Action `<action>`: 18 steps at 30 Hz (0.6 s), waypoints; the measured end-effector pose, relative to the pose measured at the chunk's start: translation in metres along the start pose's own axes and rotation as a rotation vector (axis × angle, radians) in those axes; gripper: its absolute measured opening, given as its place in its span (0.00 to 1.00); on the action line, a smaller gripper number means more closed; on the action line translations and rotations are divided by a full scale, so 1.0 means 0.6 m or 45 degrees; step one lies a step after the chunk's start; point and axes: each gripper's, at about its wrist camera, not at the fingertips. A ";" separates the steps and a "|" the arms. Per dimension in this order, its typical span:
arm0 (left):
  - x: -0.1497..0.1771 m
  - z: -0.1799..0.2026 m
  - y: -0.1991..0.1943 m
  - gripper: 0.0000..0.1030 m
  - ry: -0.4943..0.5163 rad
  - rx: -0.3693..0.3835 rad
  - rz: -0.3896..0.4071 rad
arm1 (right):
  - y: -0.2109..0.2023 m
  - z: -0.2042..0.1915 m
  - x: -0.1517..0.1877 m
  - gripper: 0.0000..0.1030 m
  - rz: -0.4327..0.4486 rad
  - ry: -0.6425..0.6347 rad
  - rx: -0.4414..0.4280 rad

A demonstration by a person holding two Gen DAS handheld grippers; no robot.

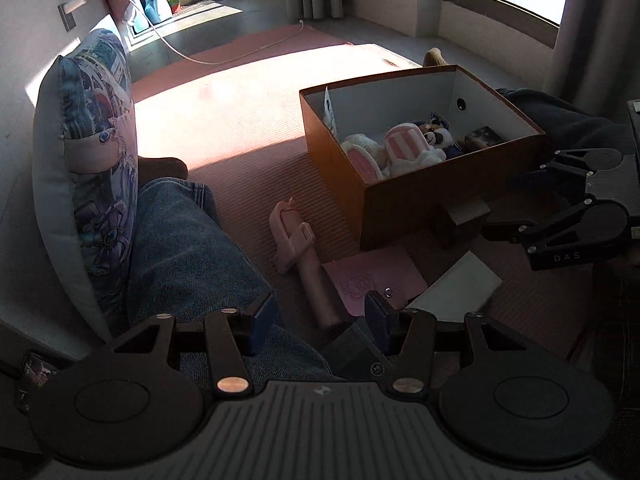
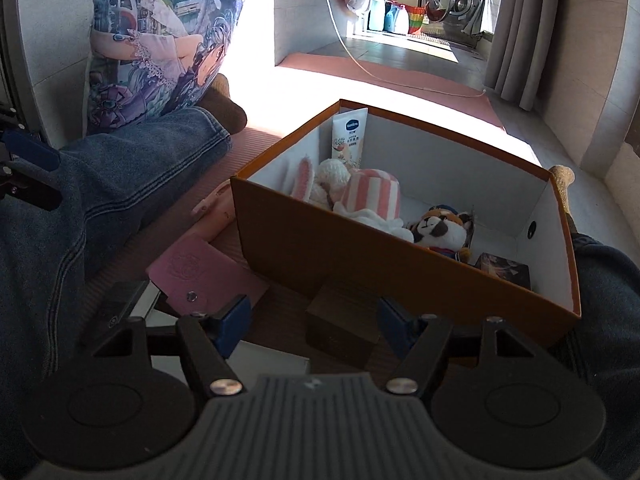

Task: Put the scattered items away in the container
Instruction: 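Withdraw both tools from the shoebox toward the grey box and pink wallet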

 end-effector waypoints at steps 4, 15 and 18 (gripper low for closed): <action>0.007 0.028 0.038 0.57 -0.028 0.074 -0.081 | 0.009 0.003 0.005 0.70 -0.031 0.012 0.012; 0.001 0.010 0.162 0.57 -0.462 0.101 -0.398 | 0.026 0.010 0.014 0.70 -0.061 0.019 -0.005; 0.001 0.011 0.188 0.56 -0.511 0.017 -0.452 | 0.028 0.014 0.015 0.70 -0.065 0.026 -0.011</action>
Point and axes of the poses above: each gripper's, at about its wrist camera, not at the fingertips, and y roughly the way its jaws point, z to its right, x to its underside, and after that the axes turned 7 degrees about y, right-handed
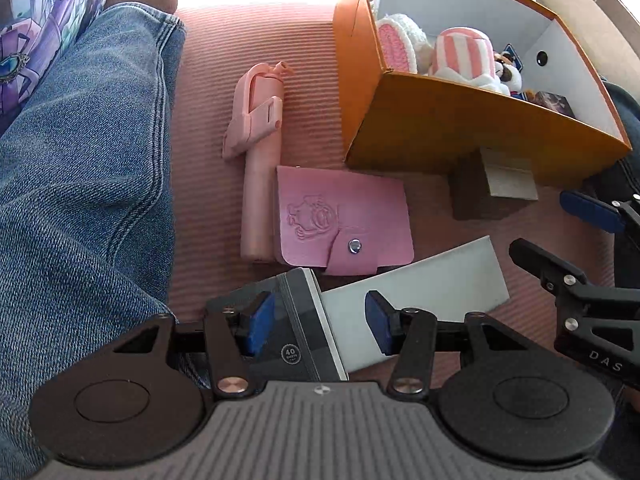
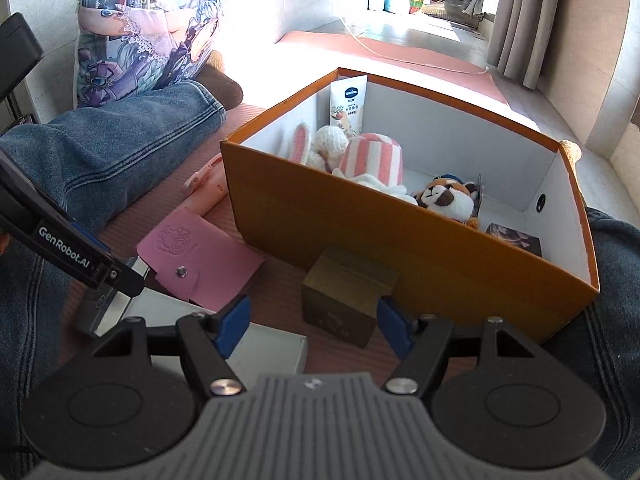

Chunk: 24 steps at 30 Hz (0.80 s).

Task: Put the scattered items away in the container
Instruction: 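Withdraw both tools from the shoebox toward the grey box and pink wallet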

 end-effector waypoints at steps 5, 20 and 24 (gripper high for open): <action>-0.001 0.005 0.017 0.56 -0.054 -0.064 -0.016 | 0.006 0.001 0.001 0.70 -0.015 0.004 -0.036; 0.009 -0.006 0.024 0.39 0.001 -0.190 -0.067 | 0.002 -0.012 0.004 0.69 -0.009 -0.053 -0.082; 0.023 -0.012 0.008 0.32 0.081 -0.216 -0.082 | 0.002 -0.015 0.004 0.69 -0.007 -0.069 -0.079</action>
Point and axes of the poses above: each gripper's, at about its wrist camera, not at the fingertips, and y roughly the way its jaws point, z to its right, x to its underside, and after that the axes turned 7 degrees about y, right-handed
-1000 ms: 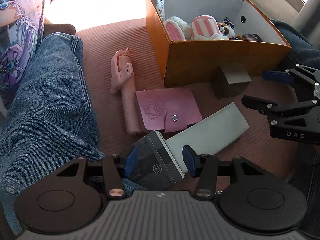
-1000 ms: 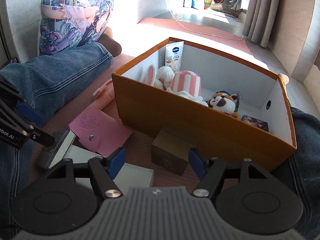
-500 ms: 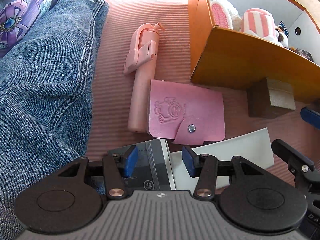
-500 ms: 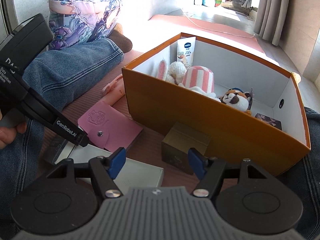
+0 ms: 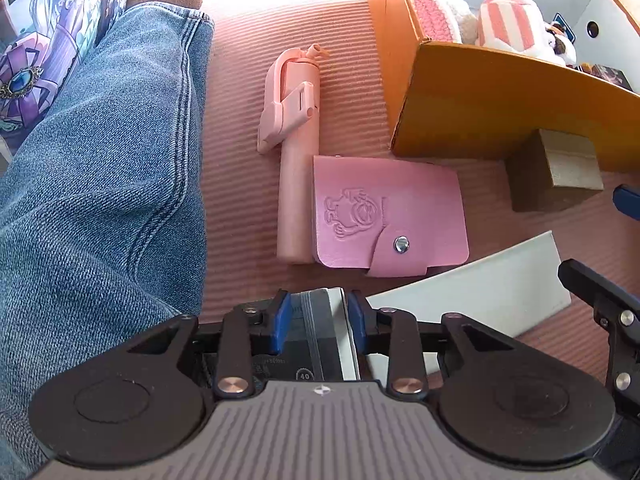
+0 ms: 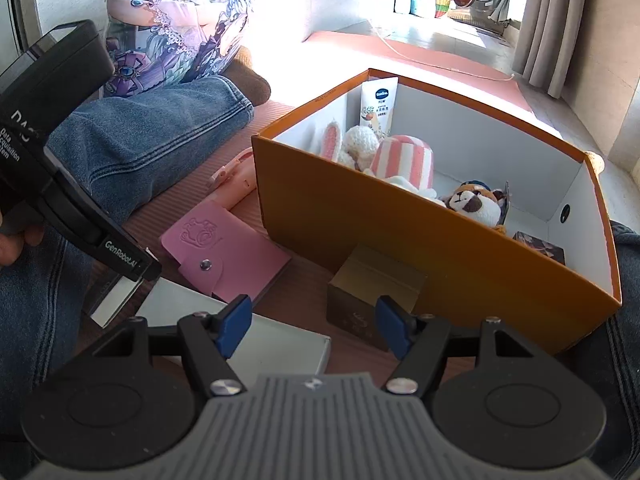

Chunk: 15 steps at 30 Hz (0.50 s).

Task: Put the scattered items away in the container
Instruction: 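Withdraw both tools from the shoebox toward the grey box and pink wallet, then close the right gripper on the grey boxed item beside the pink wallet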

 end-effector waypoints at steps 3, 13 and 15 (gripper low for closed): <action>0.012 -0.015 -0.011 0.30 0.046 -0.006 -0.009 | 0.000 -0.003 -0.001 0.69 -0.002 -0.013 -0.003; 0.034 -0.014 0.010 0.24 0.223 -0.021 -0.112 | 0.021 -0.051 -0.026 0.65 -0.007 -0.204 -0.069; 0.041 -0.011 0.019 0.11 0.262 -0.055 -0.120 | 0.026 -0.058 -0.027 0.65 -0.011 -0.238 -0.070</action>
Point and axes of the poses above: each gripper's, at about its wrist camera, not at the fingertips, and y roughly the way its jaws point, z to its right, x to its underside, and after that the axes turned 7 degrees about y, right-handed
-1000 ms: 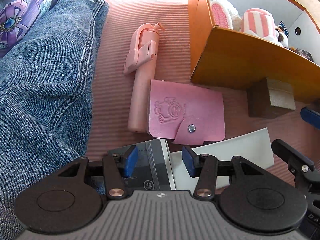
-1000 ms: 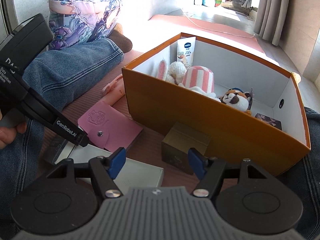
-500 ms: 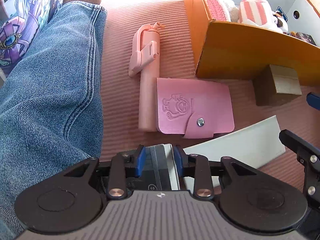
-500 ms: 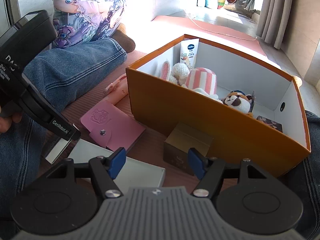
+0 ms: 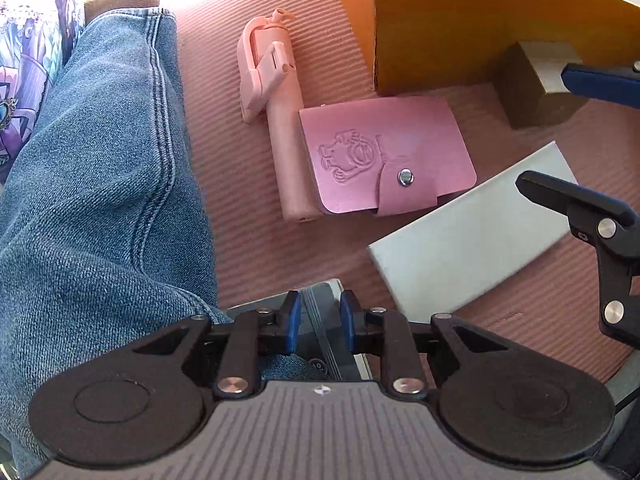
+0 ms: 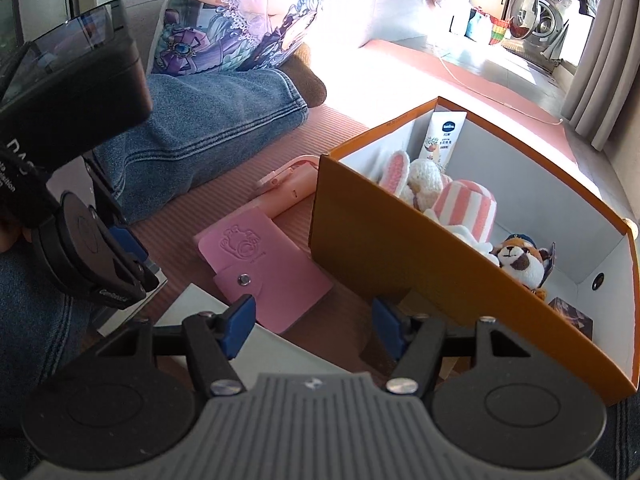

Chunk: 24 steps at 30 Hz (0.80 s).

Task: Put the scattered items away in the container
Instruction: 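Close the right gripper on the grey boxed item beside the pink wallet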

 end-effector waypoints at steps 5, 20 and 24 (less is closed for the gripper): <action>0.019 -0.032 -0.015 0.00 -0.063 0.126 0.094 | 0.006 -0.008 0.004 0.65 -0.026 -0.037 -0.009; 0.065 -0.157 -0.065 0.02 -0.282 0.350 0.226 | 0.011 -0.019 0.002 0.65 -0.042 -0.070 -0.019; -0.012 -0.115 -0.081 0.28 -0.273 0.348 0.127 | 0.012 -0.017 0.000 0.65 -0.036 -0.054 -0.018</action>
Point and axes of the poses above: each gripper's, at about its wrist camera, not at the fingertips, and y roughly the way its jaws point, z to its right, x to its underside, and after that the axes turned 7 degrees about y, right-handed
